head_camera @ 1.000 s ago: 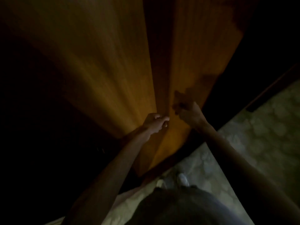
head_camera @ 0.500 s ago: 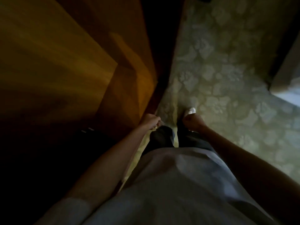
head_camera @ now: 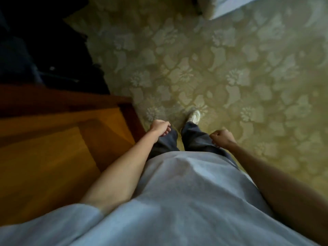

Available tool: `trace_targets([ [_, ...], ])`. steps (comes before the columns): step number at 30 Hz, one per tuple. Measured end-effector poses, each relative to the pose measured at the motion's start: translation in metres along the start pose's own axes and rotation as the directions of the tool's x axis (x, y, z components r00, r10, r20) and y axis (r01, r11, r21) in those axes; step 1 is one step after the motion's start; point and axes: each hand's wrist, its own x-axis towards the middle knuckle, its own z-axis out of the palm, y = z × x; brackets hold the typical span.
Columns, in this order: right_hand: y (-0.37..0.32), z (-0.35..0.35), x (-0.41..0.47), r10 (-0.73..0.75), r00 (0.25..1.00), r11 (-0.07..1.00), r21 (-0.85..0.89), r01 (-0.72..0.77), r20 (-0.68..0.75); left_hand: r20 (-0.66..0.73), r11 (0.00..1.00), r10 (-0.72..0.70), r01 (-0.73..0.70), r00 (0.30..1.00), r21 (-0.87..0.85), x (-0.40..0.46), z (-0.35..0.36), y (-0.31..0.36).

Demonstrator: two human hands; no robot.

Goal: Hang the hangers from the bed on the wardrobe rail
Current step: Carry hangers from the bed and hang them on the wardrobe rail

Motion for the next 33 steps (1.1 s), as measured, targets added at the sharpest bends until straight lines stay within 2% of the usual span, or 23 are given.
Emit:
trace_targets([
  [4,0.063,-0.037,0.006,0.126,0.988,0.962,0.252,-0.101,-0.085,0.041,0.971,0.077,-0.084,0.996,0.225,0.012,0.053,0.080],
  [8,0.114,-0.058,0.009,0.294,0.952,0.824,0.528,-0.205,-0.089,0.138,0.868,0.177,-0.220,0.975,0.445,0.014,0.109,0.155],
  [11,0.124,-0.075,0.012,0.346,0.936,0.723,0.653,-0.224,-0.063,0.202,0.780,0.204,-0.284,0.958,0.558,0.017,0.132,0.198],
  [13,0.118,-0.097,0.019,0.349,0.935,0.676,0.708,-0.201,-0.067,0.196,0.733,0.203,-0.282,0.959,0.619,0.022,0.140,0.223],
  [17,0.081,-0.174,0.047,0.277,0.949,0.640,0.765,-0.064,-0.153,0.119,0.716,0.176,-0.211,0.977,0.666,0.042,0.133,0.257],
  [20,0.047,-0.247,0.076,0.197,0.950,0.650,0.757,0.059,-0.243,0.030,0.736,0.136,-0.121,0.990,0.666,0.058,0.119,0.282],
  [23,0.018,-0.328,0.109,0.145,0.949,0.666,0.737,0.115,-0.279,-0.016,0.739,0.111,-0.072,0.994,0.670,0.069,0.118,0.326],
  [28,0.003,-0.442,0.145,0.147,0.954,0.707,0.702,0.083,-0.260,-0.011,0.732,0.097,-0.064,0.995,0.678,0.077,0.158,0.436],
  [33,0.044,-0.514,0.157,0.280,0.927,0.666,0.746,0.001,-0.250,0.133,0.725,0.172,-0.217,0.976,0.654,0.070,0.262,0.578],
])
